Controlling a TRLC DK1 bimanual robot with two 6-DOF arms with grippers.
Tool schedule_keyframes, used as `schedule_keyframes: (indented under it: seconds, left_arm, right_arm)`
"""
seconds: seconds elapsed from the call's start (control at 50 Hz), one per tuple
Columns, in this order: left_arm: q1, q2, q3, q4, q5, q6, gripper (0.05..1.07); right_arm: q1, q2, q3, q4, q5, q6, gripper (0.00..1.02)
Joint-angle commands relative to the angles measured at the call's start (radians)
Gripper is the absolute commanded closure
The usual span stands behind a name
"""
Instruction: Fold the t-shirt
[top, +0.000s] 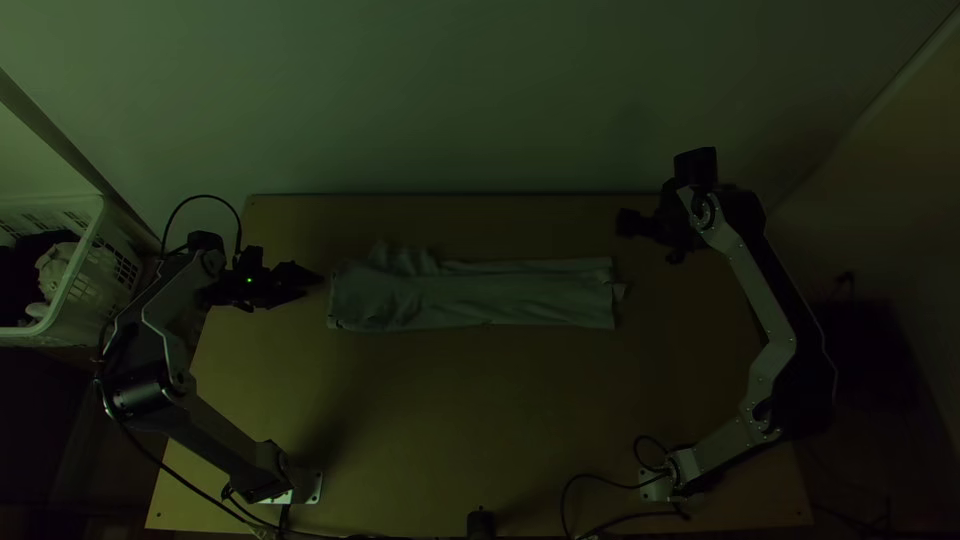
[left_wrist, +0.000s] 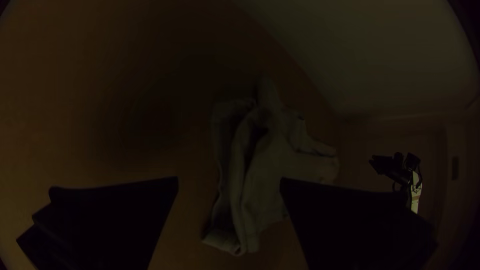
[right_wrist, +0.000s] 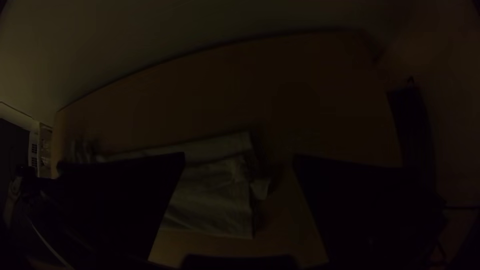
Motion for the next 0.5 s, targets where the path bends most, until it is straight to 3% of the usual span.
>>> schedule_keyframes:
  seconds: [0.0,0.48]
  left_arm:
    - [0.020,0.013,-0.049,0.021,0.034,0.070,0.10]
    - [0.017,0.099,-0.129,0.045,0.119,0.162,0.10]
  right_arm:
    - [0.022,-0.036,-0.027,0.001,-0.004,0.009,0.04]
    - [0.063,-0.094,-0.073,-0.015,0.005,0.013,0.04]
